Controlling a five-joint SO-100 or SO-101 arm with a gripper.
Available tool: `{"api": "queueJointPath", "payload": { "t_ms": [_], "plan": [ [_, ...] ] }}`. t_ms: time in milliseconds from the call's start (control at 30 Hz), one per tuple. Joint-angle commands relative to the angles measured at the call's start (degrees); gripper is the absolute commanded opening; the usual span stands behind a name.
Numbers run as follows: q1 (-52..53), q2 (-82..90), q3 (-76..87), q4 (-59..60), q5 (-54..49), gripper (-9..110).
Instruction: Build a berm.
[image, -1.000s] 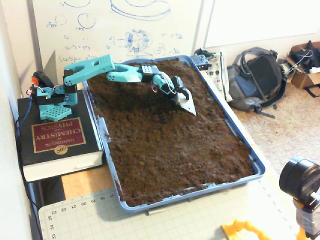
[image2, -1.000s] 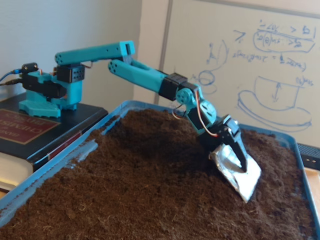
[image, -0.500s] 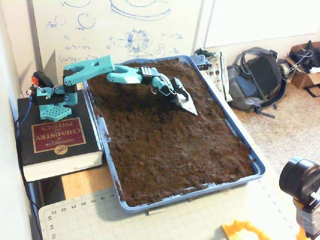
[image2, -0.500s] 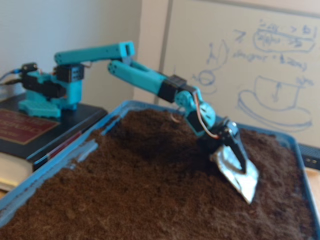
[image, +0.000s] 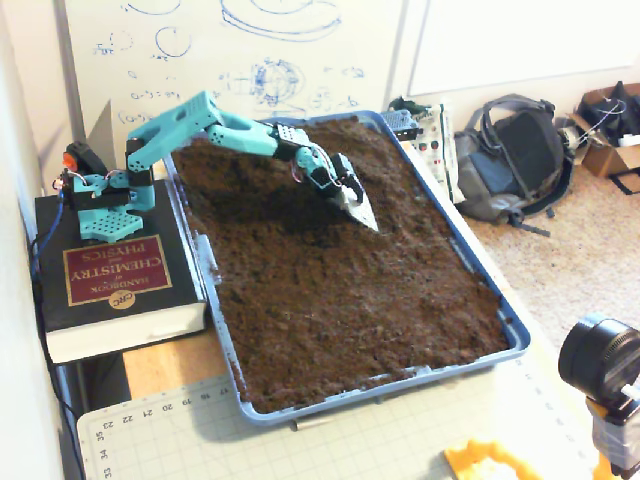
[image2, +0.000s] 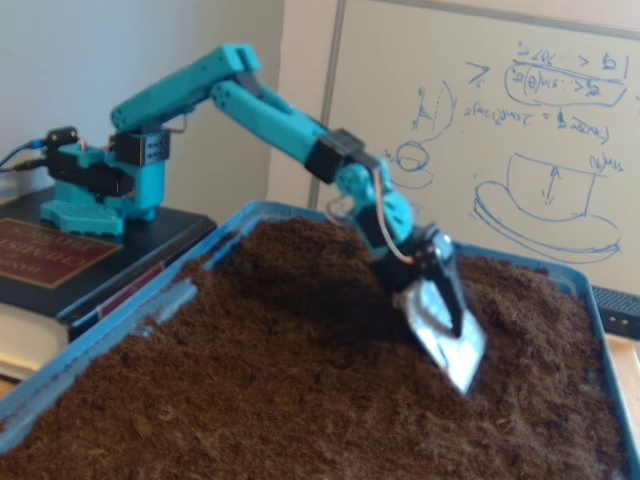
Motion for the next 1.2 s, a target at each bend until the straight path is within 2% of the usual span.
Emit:
{"api": "queueJointPath", "payload": {
  "t_ms": [0, 300, 567, 867, 1167],
  "plan": [
    [0.18, 0.7, 9.14, 1.14, -0.79, 0],
    [2.55, -0.09, 11.51, 0.88, -1.76, 0],
    [5.62, -5.8, 10.11, 0.7, -11.6, 0],
    [6.5, -10.81, 10.72, 0.97, -11.43, 0],
    [6.15, -7.56, 24.17, 0.26, -11.34, 0]
  ]
}}
